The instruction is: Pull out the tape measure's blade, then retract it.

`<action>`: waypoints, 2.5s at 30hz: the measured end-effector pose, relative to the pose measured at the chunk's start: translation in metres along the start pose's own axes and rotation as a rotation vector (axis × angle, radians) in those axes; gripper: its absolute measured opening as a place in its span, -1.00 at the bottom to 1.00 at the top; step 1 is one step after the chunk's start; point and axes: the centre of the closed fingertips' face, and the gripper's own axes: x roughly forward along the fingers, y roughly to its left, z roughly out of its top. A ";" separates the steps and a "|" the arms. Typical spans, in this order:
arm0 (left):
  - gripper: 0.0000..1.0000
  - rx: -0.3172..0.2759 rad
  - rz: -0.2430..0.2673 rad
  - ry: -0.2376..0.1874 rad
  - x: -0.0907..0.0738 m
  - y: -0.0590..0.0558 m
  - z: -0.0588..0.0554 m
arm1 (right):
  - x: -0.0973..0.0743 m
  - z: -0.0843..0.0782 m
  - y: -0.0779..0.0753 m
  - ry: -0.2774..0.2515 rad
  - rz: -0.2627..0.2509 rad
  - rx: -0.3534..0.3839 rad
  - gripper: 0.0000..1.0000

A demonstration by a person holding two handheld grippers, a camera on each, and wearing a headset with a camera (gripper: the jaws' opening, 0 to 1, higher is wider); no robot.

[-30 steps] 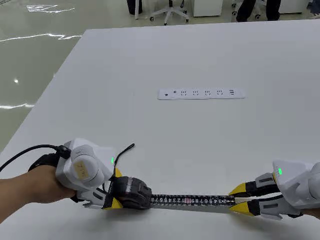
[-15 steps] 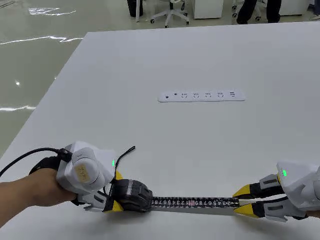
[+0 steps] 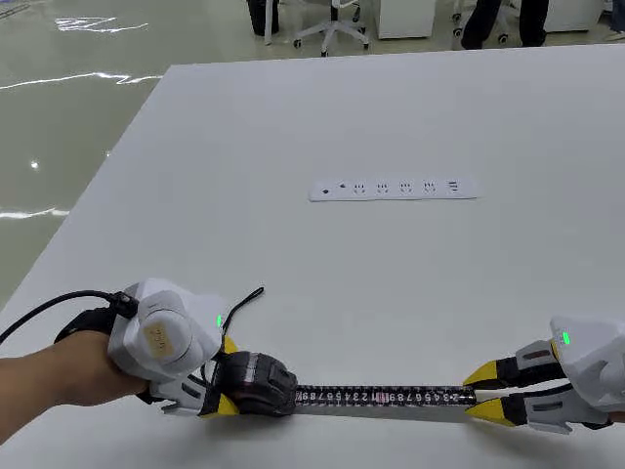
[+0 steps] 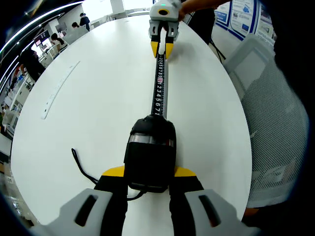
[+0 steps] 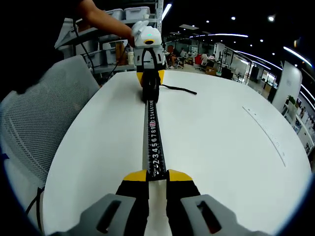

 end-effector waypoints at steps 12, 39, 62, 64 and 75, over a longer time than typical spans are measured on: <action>-0.46 0.002 0.000 0.002 0.000 0.001 0.000 | -0.006 -0.005 -0.001 0.006 -0.001 0.002 -0.78; -0.46 0.000 0.000 0.004 0.000 0.000 0.000 | -0.020 -0.017 -0.003 0.033 -0.007 0.009 -0.77; -0.45 -0.002 0.000 0.024 0.001 0.000 0.003 | -0.016 -0.023 0.000 0.108 -0.008 0.026 -0.73; -0.45 -0.001 0.001 0.025 0.001 0.001 0.003 | -0.016 -0.024 0.000 0.114 -0.008 0.023 -0.72; -0.42 -0.019 0.015 0.025 0.004 0.003 0.004 | -0.016 -0.027 -0.003 0.123 -0.023 0.059 -0.65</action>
